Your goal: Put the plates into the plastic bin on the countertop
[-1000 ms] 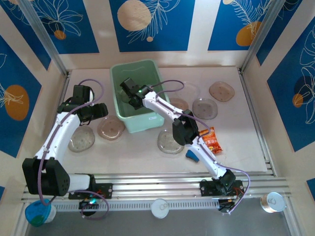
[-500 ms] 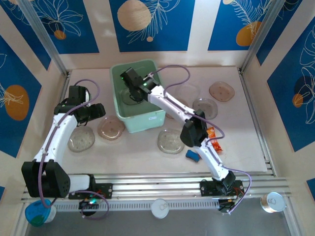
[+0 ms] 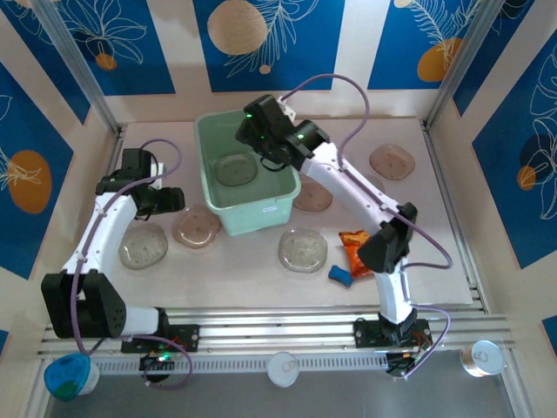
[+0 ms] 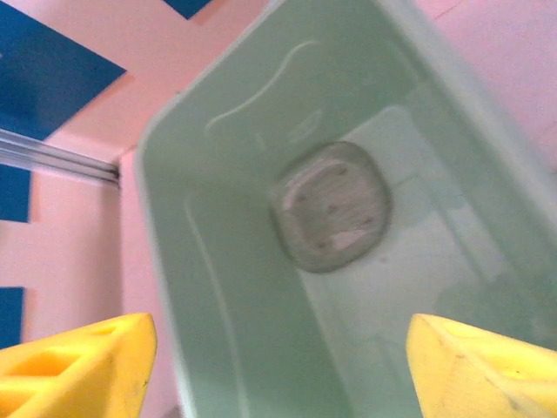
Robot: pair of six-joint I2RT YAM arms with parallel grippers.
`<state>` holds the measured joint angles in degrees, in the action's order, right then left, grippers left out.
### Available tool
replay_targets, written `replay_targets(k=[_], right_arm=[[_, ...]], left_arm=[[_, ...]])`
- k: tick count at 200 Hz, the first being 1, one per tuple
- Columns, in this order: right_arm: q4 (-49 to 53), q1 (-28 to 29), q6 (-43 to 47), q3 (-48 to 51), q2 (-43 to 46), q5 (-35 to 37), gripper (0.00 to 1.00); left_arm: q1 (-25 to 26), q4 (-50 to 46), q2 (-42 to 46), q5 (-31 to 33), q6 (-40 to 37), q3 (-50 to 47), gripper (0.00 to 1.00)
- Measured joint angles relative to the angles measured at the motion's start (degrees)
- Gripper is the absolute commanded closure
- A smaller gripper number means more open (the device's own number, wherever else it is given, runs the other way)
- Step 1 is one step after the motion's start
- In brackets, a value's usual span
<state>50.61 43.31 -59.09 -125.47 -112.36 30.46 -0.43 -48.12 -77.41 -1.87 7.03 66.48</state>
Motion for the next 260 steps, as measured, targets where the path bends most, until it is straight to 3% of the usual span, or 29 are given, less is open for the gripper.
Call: replay_targets(k=[68, 100, 175, 260], right_arm=[[-6.6, -9.79, 14.12, 27.89, 22.12, -8.96, 0.3], [-8.87, -13.64, 19.12, 35.69, 28.98, -10.73, 0.3], [-10.38, -23.56, 21.94, 49.16, 34.69, -18.73, 0.32], [-10.56, -23.96, 21.94, 51.36, 34.97, -20.5, 0.34]], left_arm=[[-0.07, 2.01, -3.06, -0.33, -4.92, -2.58, 0.34], [0.0, 2.25, -5.77, -0.72, -6.99, -2.64, 0.35], [3.87, 2.14, -13.57, -0.63, -10.56, -2.58, 0.35], [4.31, 2.49, -23.41, 2.58, -12.07, 3.02, 0.39]])
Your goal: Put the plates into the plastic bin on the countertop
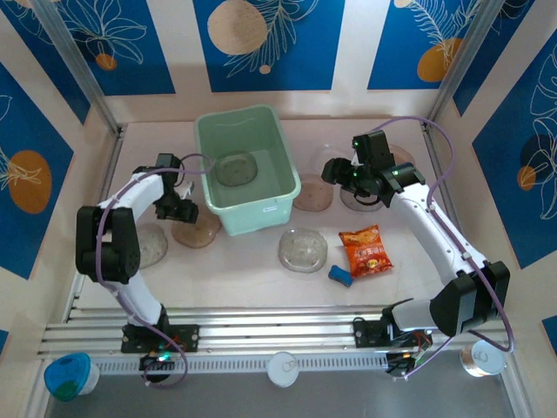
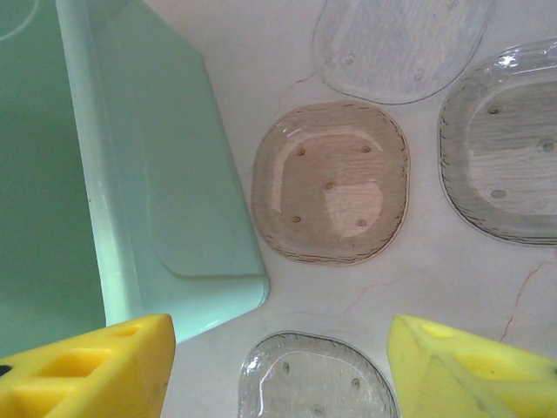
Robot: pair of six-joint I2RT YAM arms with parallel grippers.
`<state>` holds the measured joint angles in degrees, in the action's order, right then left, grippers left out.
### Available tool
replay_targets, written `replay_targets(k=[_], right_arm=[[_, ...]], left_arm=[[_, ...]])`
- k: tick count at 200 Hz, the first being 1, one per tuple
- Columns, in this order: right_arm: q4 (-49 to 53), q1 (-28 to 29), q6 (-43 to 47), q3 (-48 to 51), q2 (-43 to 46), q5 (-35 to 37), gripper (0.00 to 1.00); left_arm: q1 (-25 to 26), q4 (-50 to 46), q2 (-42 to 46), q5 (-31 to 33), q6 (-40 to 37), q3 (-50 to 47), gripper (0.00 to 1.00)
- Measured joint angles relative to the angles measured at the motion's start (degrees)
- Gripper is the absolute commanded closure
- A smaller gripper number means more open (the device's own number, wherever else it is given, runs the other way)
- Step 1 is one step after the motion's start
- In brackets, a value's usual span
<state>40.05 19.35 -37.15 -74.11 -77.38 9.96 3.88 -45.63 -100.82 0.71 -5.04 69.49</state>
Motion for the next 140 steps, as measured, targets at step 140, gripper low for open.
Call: replay_targets(k=[140], right_arm=[[0.44, -0.24, 0.0, -2.29, -5.35, -1.57, 0.4]], left_arm=[[-4.85, 2.71, -5.53, -1.22, 0.44, 2.19, 0.47]])
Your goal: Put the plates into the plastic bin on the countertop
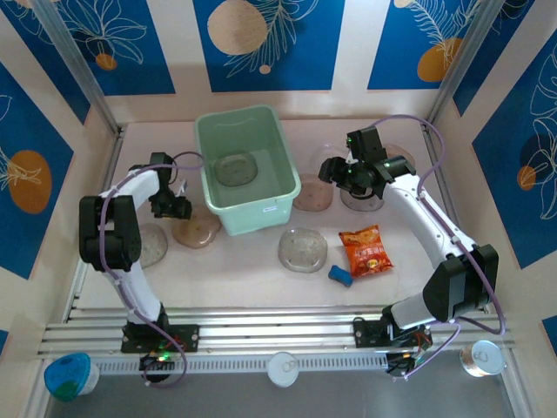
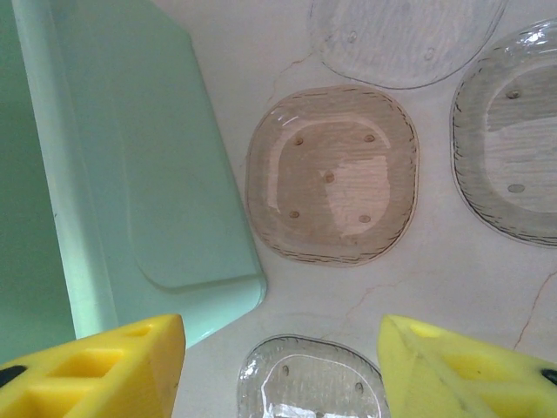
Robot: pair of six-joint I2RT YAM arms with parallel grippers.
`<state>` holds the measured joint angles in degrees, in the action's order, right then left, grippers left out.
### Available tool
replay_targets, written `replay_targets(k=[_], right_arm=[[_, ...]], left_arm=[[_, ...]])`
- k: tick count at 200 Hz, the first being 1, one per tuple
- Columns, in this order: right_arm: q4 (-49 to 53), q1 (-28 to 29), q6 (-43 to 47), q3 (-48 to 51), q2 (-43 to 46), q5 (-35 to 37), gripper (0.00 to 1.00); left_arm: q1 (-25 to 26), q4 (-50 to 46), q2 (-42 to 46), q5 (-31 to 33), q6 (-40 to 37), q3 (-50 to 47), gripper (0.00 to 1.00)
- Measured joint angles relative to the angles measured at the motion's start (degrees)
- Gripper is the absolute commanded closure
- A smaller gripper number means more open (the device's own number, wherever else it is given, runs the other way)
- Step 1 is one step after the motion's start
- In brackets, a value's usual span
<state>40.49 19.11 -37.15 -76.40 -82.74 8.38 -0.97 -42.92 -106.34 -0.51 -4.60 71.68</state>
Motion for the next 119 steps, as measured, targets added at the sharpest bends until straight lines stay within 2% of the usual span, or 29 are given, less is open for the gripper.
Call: replay_targets(k=[73, 119], right_arm=[[0.02, 0.0, -0.02, -0.33, -0.11, -0.31, 0.44], [0.04, 0.0, -0.48, -0.33, -0.11, -0.28, 0.47]], left_arm=[[-0.85, 1.22, -2.27, -3.1, 1.49, -0.44, 0.61], [-1.27, 1.38, -2.38, -3.5, 1.86, -0.42, 0.73]])
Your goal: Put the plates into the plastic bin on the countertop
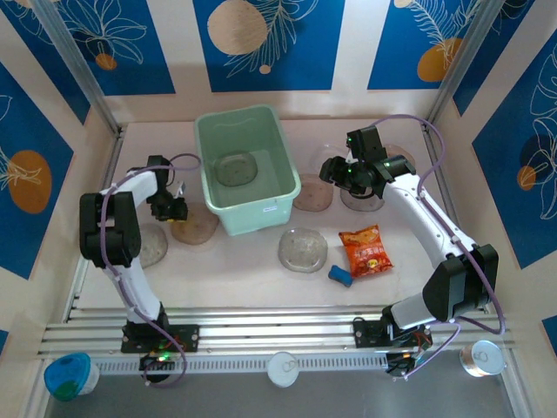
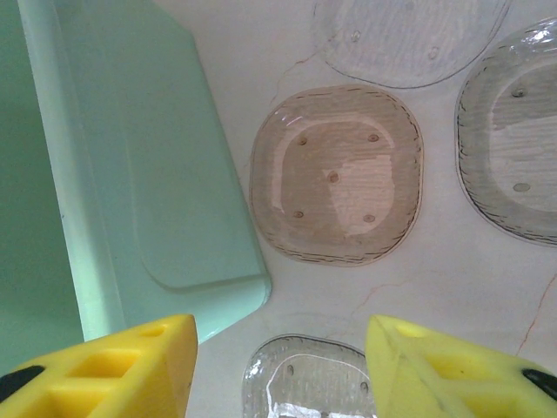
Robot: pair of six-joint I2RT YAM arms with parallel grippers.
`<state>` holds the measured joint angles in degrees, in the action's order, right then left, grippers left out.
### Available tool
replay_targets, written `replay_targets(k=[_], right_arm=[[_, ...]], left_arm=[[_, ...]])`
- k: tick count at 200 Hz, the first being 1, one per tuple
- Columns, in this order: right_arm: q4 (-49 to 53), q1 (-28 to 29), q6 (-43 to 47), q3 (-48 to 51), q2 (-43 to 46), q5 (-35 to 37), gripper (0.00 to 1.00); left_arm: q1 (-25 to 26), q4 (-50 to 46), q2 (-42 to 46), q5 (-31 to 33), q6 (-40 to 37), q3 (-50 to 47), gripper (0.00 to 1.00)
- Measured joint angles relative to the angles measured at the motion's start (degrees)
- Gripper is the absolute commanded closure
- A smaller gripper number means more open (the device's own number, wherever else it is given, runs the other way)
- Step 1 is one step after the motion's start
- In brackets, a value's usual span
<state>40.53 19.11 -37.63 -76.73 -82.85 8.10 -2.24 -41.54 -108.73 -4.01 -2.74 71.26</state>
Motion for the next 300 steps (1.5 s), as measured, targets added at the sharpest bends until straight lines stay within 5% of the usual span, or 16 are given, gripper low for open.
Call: replay_targets(k=[201, 300], right_arm=[[-0.37, 0.0, -1.95, 1.01, 0.28, -0.22, 0.54], [-0.7, 0.44, -4.31, 1.64, 3.54, -0.2, 0.56]], left_arm=[[-4.39, 3.89, 5.2, -7.8, 8.79, -3.78, 1.0], [-4.5, 5.11, 16.55, -8.61, 12.79, -6.38, 1.0]])
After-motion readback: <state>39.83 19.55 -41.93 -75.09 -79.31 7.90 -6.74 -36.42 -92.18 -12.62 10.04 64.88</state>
